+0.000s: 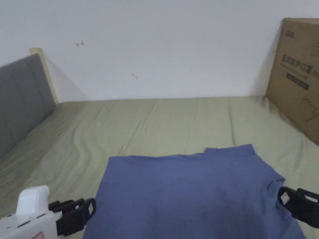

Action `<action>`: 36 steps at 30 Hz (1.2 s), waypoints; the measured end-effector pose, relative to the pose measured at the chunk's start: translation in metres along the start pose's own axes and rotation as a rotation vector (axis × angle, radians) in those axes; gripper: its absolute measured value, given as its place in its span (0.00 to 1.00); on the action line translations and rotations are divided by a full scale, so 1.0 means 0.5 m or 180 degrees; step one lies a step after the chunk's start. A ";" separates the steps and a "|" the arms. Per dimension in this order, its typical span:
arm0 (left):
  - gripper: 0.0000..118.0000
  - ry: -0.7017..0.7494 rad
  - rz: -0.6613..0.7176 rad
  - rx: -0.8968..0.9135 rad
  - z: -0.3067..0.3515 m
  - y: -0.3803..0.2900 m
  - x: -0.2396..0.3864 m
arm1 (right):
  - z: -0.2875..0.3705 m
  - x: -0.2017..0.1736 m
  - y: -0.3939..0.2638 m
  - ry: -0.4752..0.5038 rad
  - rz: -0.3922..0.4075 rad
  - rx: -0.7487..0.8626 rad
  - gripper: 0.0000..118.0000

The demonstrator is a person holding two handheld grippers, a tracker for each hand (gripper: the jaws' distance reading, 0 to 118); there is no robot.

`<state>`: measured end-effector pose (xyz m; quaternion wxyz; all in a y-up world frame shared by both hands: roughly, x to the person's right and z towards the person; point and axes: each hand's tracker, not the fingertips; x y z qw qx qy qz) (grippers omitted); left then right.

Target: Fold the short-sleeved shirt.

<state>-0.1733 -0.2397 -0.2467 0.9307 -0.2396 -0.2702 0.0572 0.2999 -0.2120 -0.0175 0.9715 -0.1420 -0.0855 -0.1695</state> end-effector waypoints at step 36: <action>0.06 0.0589 -0.0332 -0.2025 -0.153 -0.199 -0.052 | -0.002 0.129 -0.069 -0.0217 -0.0919 -0.0421 0.06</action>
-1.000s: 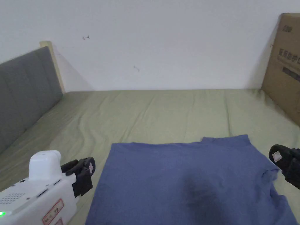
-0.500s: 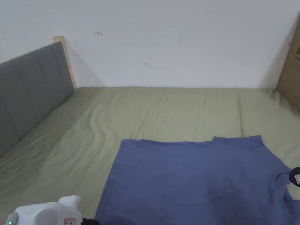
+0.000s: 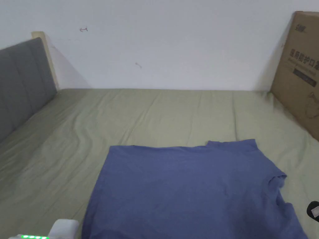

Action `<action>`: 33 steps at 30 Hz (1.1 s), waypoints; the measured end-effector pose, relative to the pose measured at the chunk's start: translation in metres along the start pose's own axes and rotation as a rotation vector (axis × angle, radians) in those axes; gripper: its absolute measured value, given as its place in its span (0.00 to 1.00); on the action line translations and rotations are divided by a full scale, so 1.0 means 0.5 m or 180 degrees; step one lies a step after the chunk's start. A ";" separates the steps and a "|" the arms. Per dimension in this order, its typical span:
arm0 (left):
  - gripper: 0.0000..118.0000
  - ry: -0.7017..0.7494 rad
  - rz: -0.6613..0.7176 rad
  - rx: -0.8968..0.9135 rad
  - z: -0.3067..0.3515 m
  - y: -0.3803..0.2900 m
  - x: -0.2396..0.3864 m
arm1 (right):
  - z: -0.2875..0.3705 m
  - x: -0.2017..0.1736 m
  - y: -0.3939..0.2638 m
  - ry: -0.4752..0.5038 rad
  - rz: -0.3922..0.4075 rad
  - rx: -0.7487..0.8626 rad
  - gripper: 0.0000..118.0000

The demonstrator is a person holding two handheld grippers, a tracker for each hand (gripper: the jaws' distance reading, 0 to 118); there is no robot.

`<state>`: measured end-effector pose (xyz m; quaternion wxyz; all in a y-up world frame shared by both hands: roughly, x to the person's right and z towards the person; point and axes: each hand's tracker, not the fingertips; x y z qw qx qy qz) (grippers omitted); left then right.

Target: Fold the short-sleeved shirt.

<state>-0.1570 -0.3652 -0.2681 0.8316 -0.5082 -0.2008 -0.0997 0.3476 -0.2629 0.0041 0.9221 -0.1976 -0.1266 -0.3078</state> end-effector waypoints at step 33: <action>0.05 -0.0337 0.0470 0.0578 0.145 0.036 -0.013 | -0.022 0.125 -0.026 -0.0464 0.0366 -0.1212 0.05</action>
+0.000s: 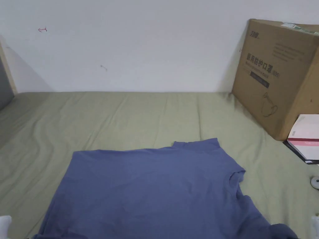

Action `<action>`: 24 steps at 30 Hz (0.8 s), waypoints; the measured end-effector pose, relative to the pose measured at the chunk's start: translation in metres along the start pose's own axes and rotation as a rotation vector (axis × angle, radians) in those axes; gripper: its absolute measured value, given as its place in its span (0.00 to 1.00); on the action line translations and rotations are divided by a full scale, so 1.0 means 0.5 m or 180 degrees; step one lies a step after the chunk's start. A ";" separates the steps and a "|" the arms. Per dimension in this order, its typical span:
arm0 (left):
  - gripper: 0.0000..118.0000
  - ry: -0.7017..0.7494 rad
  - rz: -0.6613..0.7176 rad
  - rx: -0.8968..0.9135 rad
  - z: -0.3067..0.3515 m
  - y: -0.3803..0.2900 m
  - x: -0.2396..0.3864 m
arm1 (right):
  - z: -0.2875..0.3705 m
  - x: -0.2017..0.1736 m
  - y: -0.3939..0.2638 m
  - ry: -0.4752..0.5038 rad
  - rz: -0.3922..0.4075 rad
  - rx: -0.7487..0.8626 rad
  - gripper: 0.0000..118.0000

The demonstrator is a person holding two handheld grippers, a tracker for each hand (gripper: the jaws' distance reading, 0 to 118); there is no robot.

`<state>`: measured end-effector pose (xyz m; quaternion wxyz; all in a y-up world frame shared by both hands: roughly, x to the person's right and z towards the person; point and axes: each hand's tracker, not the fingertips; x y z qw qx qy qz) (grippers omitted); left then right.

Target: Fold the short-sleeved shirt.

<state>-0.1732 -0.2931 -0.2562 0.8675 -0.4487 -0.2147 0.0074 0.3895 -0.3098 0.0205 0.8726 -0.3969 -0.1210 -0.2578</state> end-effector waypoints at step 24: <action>0.82 0.0046 0.0596 -0.0078 -0.355 0.276 -0.062 | -0.381 -0.007 0.347 -0.0434 -0.0761 -0.0028 0.88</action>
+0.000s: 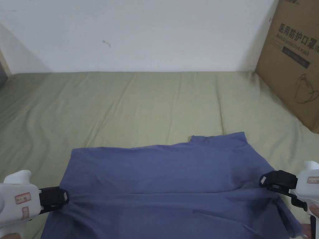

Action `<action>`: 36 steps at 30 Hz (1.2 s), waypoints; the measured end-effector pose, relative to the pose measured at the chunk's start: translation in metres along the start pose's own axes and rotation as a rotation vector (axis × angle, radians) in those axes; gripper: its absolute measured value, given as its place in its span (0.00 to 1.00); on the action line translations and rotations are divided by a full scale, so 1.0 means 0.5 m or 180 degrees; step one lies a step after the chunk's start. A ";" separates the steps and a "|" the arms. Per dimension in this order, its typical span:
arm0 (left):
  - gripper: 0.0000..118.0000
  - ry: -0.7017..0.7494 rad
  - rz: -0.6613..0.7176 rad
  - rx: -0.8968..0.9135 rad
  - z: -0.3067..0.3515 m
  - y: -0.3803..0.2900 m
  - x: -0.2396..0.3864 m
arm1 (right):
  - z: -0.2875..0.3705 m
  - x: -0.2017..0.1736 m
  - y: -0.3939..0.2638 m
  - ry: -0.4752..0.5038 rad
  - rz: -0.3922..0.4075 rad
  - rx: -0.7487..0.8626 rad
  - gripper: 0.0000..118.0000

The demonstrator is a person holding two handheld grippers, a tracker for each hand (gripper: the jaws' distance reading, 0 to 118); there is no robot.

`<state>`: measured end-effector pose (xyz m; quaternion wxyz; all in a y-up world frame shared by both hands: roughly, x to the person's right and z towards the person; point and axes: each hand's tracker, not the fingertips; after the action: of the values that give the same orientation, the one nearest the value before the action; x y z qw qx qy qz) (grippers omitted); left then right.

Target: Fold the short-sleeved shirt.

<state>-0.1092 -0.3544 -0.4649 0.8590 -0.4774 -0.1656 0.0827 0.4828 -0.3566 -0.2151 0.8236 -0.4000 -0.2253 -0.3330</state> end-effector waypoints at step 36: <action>1.00 0.0431 -0.0467 -0.0722 -0.086 -0.133 -0.032 | 0.274 -0.096 -0.194 0.0905 0.0617 0.0658 0.00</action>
<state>-0.1094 -0.4286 -0.4328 0.8125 -0.5624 -0.1500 -0.0320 0.3650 -0.2724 -0.1171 0.9120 -0.2821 -0.1002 -0.2804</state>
